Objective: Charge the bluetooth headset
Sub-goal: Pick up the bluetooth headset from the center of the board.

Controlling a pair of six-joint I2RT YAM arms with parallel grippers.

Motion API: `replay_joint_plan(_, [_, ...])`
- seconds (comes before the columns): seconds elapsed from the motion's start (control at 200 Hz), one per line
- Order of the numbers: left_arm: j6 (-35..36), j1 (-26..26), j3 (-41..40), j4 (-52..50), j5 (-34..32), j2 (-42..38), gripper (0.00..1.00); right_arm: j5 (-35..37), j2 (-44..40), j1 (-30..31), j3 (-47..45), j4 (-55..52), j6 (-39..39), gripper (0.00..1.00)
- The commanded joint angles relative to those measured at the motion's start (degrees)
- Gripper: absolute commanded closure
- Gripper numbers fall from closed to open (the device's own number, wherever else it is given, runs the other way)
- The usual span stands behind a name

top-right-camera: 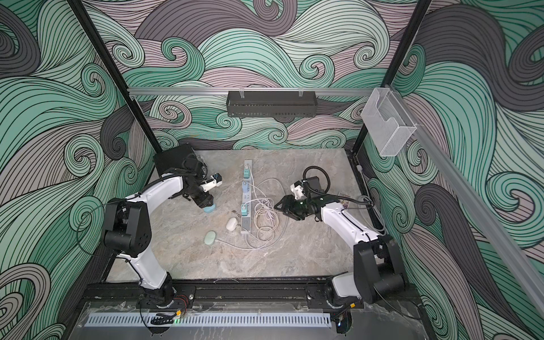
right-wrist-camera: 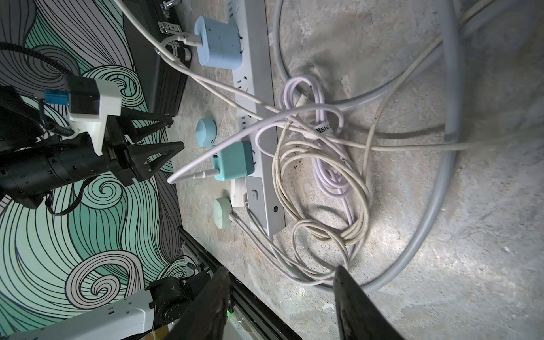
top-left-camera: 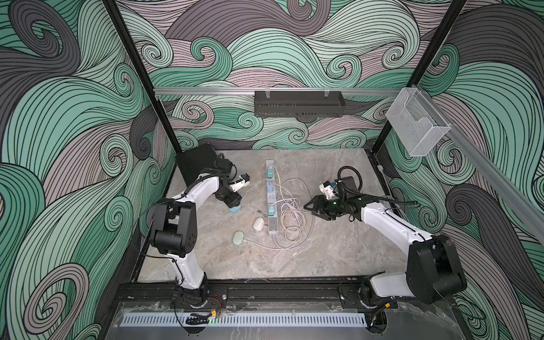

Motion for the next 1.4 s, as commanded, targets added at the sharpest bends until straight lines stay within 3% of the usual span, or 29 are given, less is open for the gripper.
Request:
replay_joint_plan(0.0, [4.5, 0.8, 2.7, -5.4, 0.7, 1.8, 0.39, -1.3, 1.0, 0.2, 1.2, -0.7, -0.9, 0.43])
replay_joint_plan(0.405, [5.6, 0.9, 8.5, -11.1, 4.7, 8.0, 0.43, -3.5, 2.4, 0.3, 1.5, -0.3, 0.8, 0.46])
replay_joint_plan(1.091, [5.3, 0.9, 11.4, -11.3, 1.1, 12.6, 0.42, -3.5, 2.5, 0.2, 1.2, -0.3, 1.1, 0.46])
replay_joint_plan(1.396, [4.8, 0.8, 12.0, -10.9, 0.5, 13.4, 0.47, -3.6, 2.6, 0.3, 1.3, -0.3, 1.2, 0.46])
